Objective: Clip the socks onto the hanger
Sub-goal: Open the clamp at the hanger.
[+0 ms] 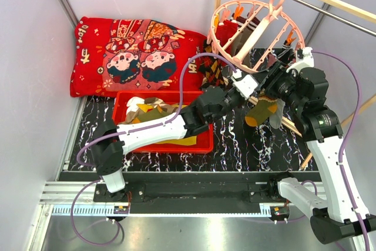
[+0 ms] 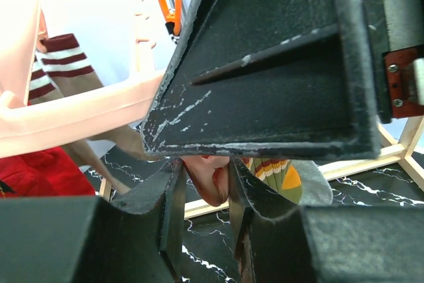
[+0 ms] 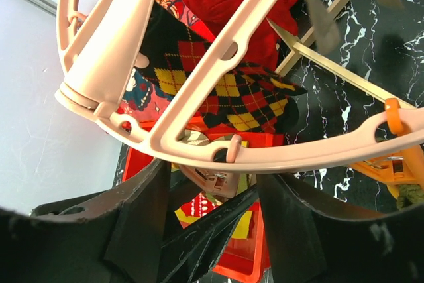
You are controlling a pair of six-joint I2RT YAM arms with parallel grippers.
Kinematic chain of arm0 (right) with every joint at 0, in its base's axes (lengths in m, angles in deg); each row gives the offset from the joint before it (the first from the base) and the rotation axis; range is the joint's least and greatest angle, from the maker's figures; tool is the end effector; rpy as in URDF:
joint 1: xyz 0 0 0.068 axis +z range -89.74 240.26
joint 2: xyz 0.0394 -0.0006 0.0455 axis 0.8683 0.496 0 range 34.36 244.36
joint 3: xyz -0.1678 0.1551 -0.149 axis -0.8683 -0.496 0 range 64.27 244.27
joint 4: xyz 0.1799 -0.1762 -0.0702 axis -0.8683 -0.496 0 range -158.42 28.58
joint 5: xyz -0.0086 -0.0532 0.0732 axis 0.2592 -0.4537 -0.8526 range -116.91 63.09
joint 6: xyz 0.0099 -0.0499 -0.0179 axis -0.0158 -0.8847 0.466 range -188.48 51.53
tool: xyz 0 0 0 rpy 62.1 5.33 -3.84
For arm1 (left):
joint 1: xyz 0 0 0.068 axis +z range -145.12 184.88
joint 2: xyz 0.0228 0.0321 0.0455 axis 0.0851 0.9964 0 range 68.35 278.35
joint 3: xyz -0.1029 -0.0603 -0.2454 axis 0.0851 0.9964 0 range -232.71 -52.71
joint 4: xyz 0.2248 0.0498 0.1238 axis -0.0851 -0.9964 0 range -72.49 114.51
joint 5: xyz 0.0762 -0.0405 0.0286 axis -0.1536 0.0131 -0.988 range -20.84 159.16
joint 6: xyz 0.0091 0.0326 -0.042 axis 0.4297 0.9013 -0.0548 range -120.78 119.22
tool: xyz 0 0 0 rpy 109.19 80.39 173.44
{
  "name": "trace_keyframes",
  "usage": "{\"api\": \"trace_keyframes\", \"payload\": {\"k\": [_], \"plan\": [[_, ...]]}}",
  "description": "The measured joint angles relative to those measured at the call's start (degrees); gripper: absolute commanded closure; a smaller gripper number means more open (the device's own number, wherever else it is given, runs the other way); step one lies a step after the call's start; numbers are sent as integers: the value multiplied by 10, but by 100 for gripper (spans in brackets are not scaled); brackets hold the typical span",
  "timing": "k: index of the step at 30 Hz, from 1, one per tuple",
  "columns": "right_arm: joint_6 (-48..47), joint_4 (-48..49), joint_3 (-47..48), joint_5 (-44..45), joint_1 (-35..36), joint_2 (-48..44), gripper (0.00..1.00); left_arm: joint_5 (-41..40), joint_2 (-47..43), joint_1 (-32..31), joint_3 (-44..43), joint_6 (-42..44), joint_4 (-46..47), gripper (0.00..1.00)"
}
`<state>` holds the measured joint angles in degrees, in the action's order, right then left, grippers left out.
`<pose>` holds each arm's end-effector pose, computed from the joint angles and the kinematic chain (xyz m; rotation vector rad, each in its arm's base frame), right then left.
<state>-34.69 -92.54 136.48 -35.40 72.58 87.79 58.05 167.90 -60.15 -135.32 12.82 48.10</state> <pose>0.1768 0.0441 0.4378 0.2343 1.8252 0.7042 0.1851 -0.3813 0.3724 0.8103 1.2436 -0.5899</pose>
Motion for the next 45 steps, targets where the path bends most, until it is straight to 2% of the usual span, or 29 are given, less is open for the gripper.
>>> {"api": "trace_keyframes", "payload": {"k": [7, 9, 15, 21, 29, 34, 39, 45], "plan": [[4, 0, -2, -2, 0, 2, 62, -8, 1, -2, -1, 1, 0, 83], [2, 3, -2, 0, 1, 2, 68, -10, 1, -2, -2, -1, 0, 79], [0, 10, -9, 0, 1, 1, 78, -13, -2, -2, 7, -11, 9, 57], [-2, 44, -21, 1, 1, 1, 83, 26, -30, -7, 61, -51, -2, 40], [4, 88, -48, 0, 1, -12, 91, 114, -79, 42, 118, -147, 5, 31], [9, 108, -64, 0, 1, -21, 97, 176, -98, 93, 131, -219, 22, 27], [17, 126, -83, 1, 1, -25, 100, 217, -112, 111, 144, -262, 25, 24], [35, 148, -104, 6, 1, -33, 100, 228, -134, 137, 145, -274, -49, 23]]}}
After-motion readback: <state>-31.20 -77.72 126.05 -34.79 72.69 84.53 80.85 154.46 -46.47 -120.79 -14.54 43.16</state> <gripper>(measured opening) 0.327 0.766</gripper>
